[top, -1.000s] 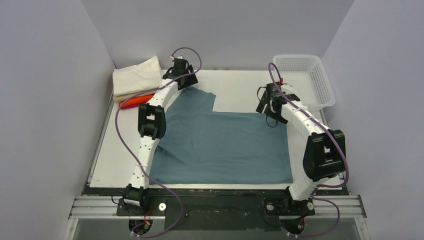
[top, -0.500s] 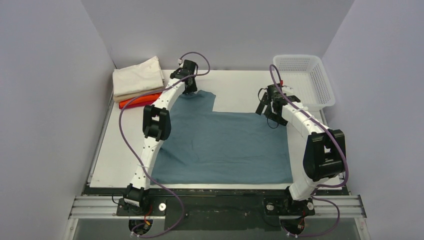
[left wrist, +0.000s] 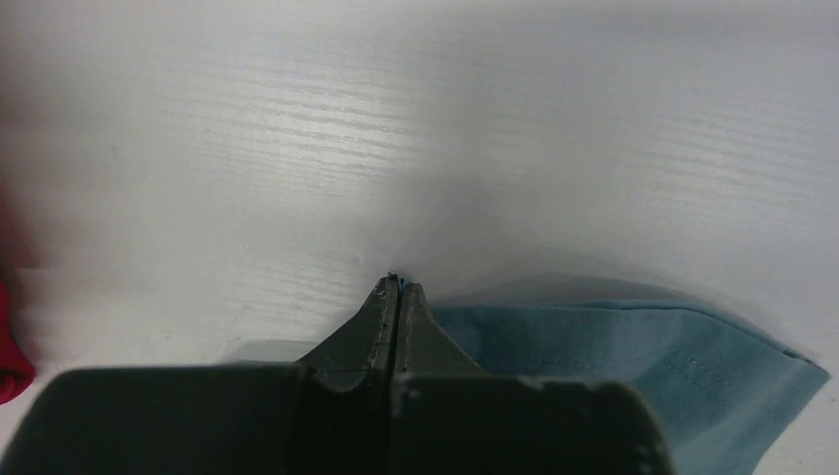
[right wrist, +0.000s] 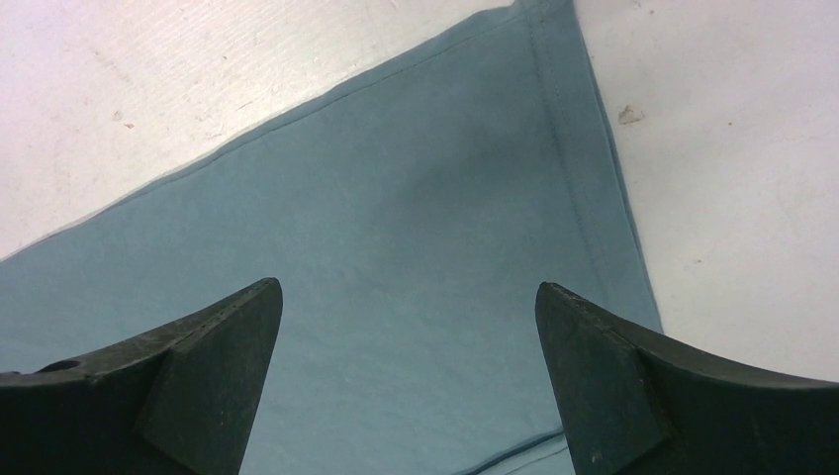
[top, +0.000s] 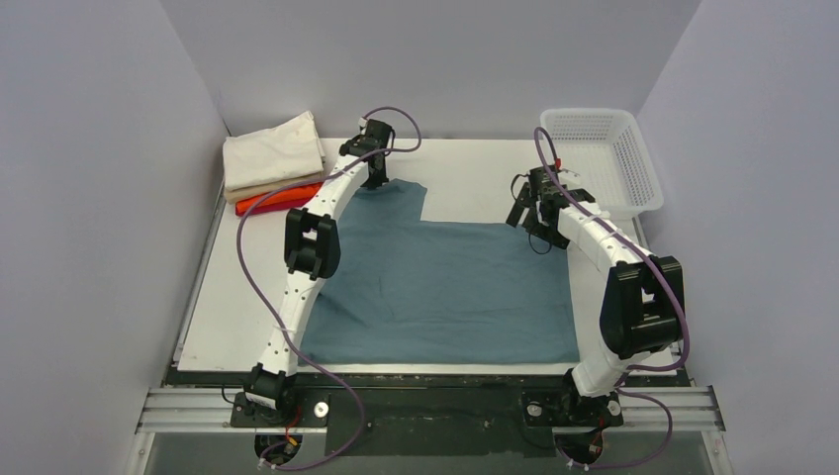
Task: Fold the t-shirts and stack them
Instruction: Grab the side of the flattened tshirt furthest away from the robot with both arms
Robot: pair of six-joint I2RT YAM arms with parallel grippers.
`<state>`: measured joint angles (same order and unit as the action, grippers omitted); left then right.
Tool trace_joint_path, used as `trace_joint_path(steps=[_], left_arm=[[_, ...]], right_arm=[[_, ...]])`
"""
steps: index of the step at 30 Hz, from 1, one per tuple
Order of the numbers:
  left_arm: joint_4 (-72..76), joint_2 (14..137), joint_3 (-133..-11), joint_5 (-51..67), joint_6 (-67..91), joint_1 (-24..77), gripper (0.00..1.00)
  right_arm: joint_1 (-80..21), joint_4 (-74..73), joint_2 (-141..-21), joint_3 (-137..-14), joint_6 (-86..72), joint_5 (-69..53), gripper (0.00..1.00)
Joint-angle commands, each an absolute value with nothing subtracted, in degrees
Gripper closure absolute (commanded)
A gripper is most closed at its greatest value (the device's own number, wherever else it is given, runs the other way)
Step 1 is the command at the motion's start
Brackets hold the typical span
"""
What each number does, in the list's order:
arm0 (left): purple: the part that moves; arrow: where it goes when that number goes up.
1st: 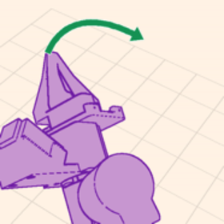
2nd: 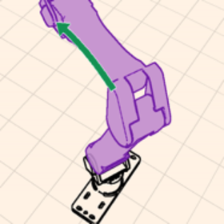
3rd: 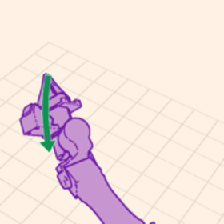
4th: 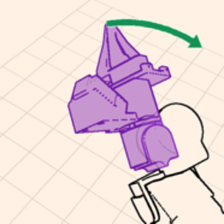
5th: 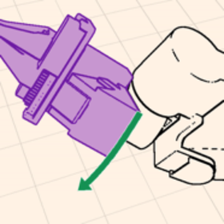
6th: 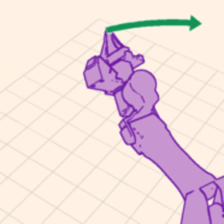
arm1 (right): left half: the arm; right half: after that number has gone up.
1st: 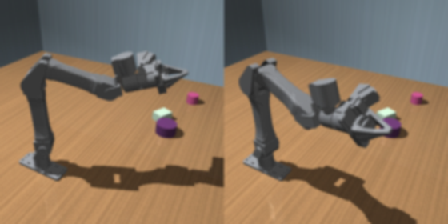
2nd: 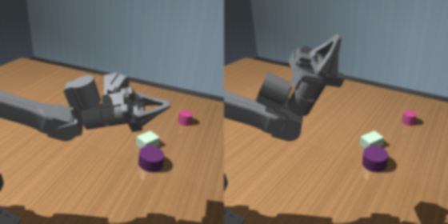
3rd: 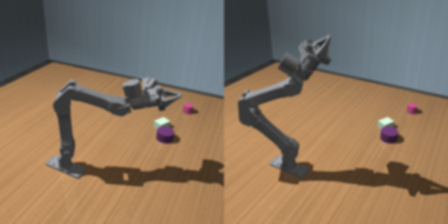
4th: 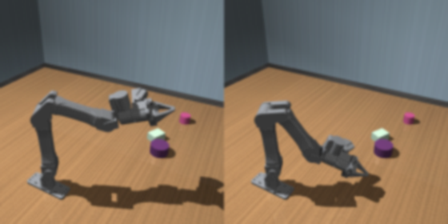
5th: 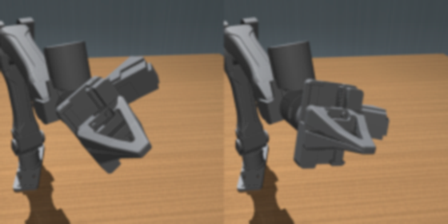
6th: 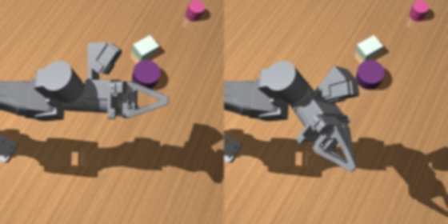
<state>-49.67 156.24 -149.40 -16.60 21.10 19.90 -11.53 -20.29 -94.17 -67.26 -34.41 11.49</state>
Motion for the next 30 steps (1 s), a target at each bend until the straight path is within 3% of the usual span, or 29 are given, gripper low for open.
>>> trace_joint_path(steps=[1,5,14,22,30], left_arm=[[-55.5,157.2,-147.6,-14.0,19.9,20.1,1.00],[-48.7,150.0,-143.3,-19.4,20.9,20.5,1.00],[-28.1,129.5,-120.8,-22.8,20.9,21.6,1.00],[-24.5,125.4,-111.9,-22.7,21.0,21.6,1.00],[-20.3,122.2,-103.9,-17.1,21.7,21.7,1.00]], right_arm=[[-10.8,-20.3,-93.3,-67.2,-34.7,12.9,0.06],[-10.9,-20.5,-94.8,-69.2,-34.5,16.3,0.08],[-12.0,-23.5,-105.6,-79.0,-38.4,26.7,0.17],[-12.9,-27.5,-115.9,-90.4,-44.6,33.4,0.33],[-13.1,-34.6,-125.3,-100.4,-48.2,35.1,0.41]])
